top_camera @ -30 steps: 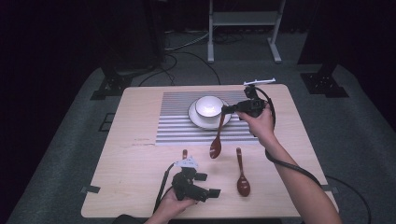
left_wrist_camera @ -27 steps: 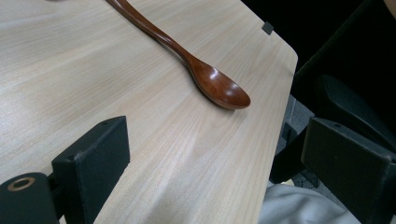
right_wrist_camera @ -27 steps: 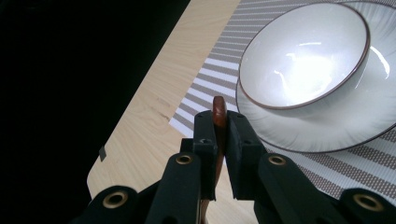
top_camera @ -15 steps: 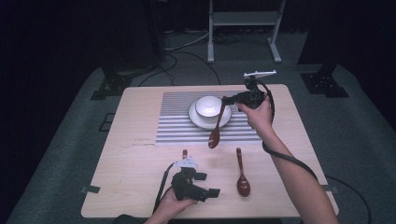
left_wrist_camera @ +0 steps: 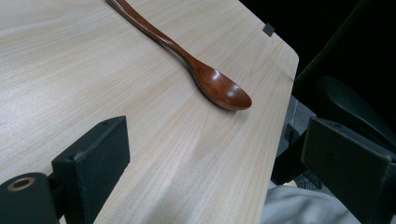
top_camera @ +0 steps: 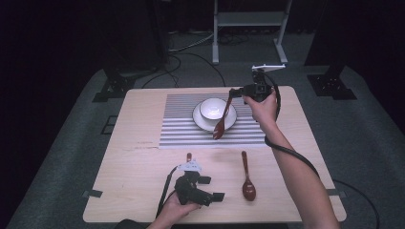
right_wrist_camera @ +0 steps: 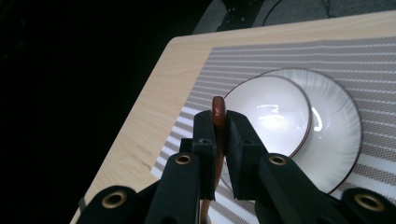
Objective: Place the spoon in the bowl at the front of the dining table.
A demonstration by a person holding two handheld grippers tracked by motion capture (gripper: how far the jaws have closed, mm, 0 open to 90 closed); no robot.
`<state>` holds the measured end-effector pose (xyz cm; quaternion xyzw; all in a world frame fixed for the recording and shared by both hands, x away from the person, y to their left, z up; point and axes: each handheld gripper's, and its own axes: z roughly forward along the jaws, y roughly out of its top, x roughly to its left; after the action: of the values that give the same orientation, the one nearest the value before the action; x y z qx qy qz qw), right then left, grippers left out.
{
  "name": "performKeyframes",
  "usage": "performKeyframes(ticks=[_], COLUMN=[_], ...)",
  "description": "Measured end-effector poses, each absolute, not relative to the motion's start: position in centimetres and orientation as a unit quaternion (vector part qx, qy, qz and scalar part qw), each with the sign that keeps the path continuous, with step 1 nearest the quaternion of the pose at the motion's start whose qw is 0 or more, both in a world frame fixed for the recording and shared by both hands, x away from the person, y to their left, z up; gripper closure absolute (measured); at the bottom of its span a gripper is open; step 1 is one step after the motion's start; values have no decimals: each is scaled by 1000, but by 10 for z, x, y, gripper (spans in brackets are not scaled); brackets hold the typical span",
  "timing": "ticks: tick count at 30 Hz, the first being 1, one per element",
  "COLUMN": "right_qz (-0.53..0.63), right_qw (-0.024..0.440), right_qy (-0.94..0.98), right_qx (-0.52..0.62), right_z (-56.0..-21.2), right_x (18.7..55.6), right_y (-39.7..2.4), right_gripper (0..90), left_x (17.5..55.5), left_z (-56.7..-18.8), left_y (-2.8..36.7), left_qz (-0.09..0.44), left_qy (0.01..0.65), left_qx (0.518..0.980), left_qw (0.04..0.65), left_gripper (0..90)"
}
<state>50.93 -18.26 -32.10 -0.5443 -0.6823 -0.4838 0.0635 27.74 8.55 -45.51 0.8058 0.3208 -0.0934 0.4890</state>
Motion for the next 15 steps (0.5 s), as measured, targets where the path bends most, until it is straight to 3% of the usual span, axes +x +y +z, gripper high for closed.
performKeyframes(ticks=[15], right_qz=[-491], right_qw=[35], right_qy=[-661], right_qx=[-566], right_z=[-308], right_x=[527], right_y=[-177], right_gripper=[815], left_x=[277], left_z=[-455], left_y=[87], left_qz=[-91], left_qy=[319], left_qx=[805], left_qw=[492], left_gripper=[67])
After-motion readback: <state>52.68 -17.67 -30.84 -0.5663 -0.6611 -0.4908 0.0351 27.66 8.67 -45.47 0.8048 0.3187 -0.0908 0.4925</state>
